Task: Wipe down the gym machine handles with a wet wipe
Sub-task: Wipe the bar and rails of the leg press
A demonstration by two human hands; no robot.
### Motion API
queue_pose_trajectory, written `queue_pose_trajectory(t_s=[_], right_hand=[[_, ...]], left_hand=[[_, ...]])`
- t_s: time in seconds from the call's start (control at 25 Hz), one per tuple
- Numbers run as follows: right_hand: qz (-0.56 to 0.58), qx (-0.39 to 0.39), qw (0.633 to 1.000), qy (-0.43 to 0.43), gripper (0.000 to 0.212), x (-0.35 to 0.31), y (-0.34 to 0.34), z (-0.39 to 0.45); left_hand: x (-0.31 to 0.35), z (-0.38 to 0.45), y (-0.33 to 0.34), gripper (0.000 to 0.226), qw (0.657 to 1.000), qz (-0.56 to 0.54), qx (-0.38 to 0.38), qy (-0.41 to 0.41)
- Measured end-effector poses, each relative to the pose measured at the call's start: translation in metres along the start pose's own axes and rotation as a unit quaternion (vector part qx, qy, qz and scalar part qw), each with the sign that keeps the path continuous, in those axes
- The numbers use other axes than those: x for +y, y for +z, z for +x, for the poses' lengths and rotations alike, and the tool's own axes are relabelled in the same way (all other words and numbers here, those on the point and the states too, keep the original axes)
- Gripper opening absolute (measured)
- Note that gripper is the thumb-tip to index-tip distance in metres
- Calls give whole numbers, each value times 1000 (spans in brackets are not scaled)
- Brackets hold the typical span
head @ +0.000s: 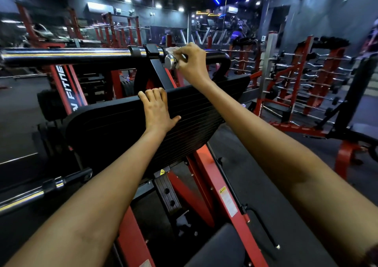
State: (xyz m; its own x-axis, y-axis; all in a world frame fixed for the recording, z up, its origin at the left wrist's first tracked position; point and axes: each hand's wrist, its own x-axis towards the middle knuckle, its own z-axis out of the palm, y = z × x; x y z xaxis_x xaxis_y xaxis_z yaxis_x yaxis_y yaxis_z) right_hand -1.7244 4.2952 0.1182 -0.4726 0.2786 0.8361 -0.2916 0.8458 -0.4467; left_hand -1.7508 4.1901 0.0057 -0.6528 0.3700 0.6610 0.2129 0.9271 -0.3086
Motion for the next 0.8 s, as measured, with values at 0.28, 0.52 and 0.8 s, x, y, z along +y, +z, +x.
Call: queue_pose_trajectory(t_s=[0.28,0.52,0.8], right_hand=[[-62,47,997,-3,16,-5,1,-36],[-192,-53,969,143,16,18,-5,-135],[-210,-134,870,425,17,-2,-36,-332]], left_hand=[[-26,-5,5,93,992,-76,20,100],[-19,-70,49,73,909,-245,-71,329],[0,-203,98,57,809,-289,-217,463]])
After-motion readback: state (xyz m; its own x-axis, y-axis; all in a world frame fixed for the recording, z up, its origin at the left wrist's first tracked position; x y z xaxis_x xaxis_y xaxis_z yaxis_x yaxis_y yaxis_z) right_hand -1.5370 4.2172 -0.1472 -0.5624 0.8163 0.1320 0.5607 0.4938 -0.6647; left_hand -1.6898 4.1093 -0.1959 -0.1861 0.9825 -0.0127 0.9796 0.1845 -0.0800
